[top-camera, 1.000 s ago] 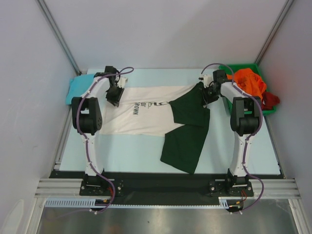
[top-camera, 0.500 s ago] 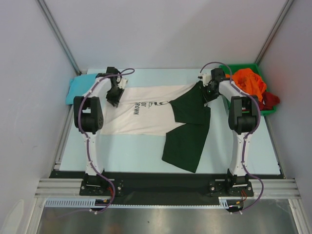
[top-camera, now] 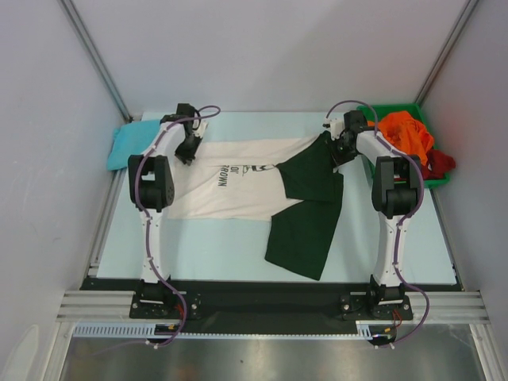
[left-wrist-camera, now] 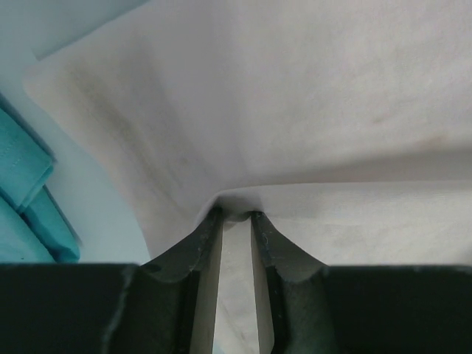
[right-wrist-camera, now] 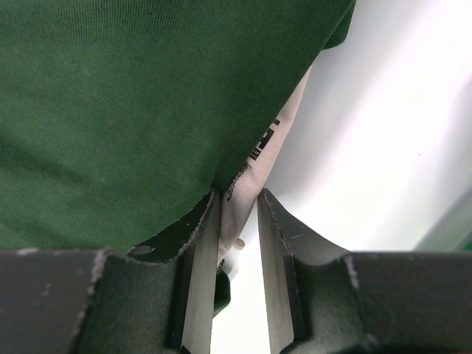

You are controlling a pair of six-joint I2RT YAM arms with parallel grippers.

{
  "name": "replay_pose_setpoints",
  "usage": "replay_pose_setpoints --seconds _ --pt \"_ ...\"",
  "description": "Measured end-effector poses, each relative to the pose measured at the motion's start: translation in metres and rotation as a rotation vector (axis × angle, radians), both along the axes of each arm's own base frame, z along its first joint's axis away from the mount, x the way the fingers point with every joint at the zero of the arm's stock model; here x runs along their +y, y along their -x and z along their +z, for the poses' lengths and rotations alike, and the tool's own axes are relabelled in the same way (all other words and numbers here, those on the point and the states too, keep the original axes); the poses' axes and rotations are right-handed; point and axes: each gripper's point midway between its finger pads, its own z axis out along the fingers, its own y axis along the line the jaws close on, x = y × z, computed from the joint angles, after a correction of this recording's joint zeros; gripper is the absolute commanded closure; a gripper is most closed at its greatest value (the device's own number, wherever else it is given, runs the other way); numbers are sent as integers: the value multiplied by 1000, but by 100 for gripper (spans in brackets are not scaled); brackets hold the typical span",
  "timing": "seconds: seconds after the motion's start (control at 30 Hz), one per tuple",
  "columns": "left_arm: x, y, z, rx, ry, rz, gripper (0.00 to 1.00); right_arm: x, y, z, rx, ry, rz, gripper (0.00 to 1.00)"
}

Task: Fold and stack the t-shirts

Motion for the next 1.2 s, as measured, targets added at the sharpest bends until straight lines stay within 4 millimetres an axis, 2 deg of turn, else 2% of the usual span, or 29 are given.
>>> replay_pose_setpoints --seconds 0.27,0.37,0.5,0.6,0.67,0.73,0.83,0.93,1.07,1.13,1.17,1.2 --pt "-1 1 0 3 3 -11 76 0 -1 0 -2 0 -1 69" --pt "-3 12 6 18 19 -23 75 0 0 0 -3 0 -1 69" --pt "2 20 42 -20 26 -21 75 0 0 0 -5 0 -2 69" --pt "9 16 71 -85 28 -11 75 0 -1 0 -8 0 -1 69" --pt "16 10 85 -121 31 4 74 0 0 0 -9 0 -1 69" --pt "24 1 90 -147 32 18 74 0 -1 0 -10 1 -1 69" --pt "32 -17 82 -163 31 34 74 0 -1 0 -11 5 0 69" --pt "35 -23 51 -122 23 41 73 1 -1 0 -12 10 0 69" --pt "34 -15 2 -19 20 39 71 1 0 0 -12 14 1 69" --pt "33 -19 6 -32 18 37 69 0 -1 0 -13 16 2 69" --pt "33 -22 8 -42 17 37 63 0 -1 0 -13 16 2 69" --pt "33 -22 8 -43 16 37 61 0 -1 0 -13 16 2 69"
